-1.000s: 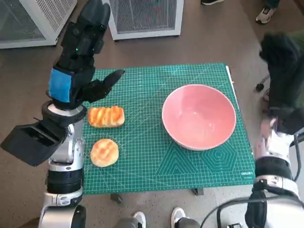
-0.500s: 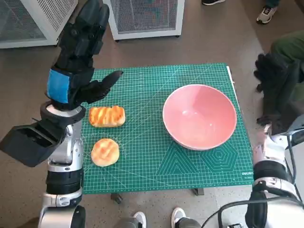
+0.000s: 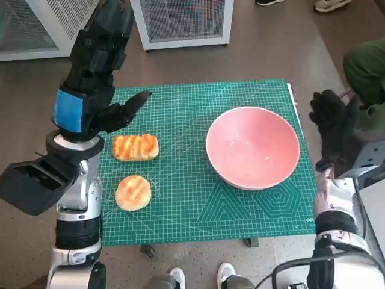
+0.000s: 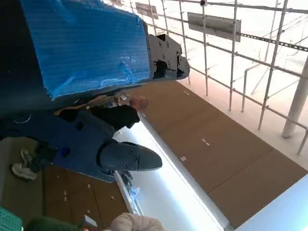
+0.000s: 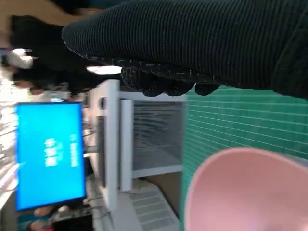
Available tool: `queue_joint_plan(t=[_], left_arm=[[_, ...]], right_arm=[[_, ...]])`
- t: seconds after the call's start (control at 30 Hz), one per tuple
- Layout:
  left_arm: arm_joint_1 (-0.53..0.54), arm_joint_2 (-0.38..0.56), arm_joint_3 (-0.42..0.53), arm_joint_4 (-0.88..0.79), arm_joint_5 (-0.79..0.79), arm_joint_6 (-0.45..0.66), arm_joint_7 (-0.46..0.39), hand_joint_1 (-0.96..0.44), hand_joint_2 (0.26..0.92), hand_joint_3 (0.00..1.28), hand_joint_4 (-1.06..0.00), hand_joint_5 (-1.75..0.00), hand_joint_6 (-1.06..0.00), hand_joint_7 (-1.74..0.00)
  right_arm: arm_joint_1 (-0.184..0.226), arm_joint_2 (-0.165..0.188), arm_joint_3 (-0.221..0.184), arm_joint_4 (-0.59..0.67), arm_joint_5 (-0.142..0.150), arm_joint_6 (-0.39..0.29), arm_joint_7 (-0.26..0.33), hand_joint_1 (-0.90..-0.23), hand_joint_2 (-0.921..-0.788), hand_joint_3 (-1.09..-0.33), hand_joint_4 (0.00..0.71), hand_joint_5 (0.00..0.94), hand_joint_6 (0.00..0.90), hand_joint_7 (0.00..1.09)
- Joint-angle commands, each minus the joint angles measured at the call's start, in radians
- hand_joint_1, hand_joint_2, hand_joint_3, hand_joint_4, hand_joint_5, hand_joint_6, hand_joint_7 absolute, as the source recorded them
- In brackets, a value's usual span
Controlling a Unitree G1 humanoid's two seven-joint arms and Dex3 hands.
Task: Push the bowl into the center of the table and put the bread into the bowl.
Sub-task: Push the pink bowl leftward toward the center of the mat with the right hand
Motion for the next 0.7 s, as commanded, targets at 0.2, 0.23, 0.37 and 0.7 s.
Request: queue_joint_plan(t=[0.2, 0.23, 0.37, 0.7], left_arm=[[0.023, 0.016, 0.012, -0.045, -0.012, 0.038, -0.001, -0.32, 0.921, 0.28, -0.19, 0.0, -0.15, -0.24], [0.024, 0.016, 0.013, -0.048, -0.012, 0.04, -0.001, -0.32, 0.921, 0.28, -0.19, 0.0, -0.15, -0.24], [0.028, 0.018, 0.016, -0.054, -0.01, 0.046, 0.0, -0.32, 0.921, 0.28, -0.19, 0.0, -0.15, -0.24], [0.034, 0.021, 0.02, -0.063, -0.011, 0.059, 0.002, -0.33, 0.921, 0.28, -0.19, 0.0, -0.15, -0.24]], right_arm=[[0.035, 0.05, -0.006, 0.02, -0.005, 0.04, 0.004, -0.568, -0.921, -0.831, 0.297, 0.0, 0.273, 0.29], [0.036, 0.054, -0.006, 0.021, -0.005, 0.044, 0.006, -0.571, -0.921, -0.829, 0.297, 0.0, 0.273, 0.29], [0.036, 0.069, -0.008, 0.022, -0.001, 0.051, 0.016, -0.579, -0.921, -0.824, 0.296, 0.0, 0.276, 0.28], [0.027, 0.113, -0.009, 0.021, -0.002, 0.063, 0.024, -0.598, -0.921, -0.804, 0.286, 0.0, 0.289, 0.26]])
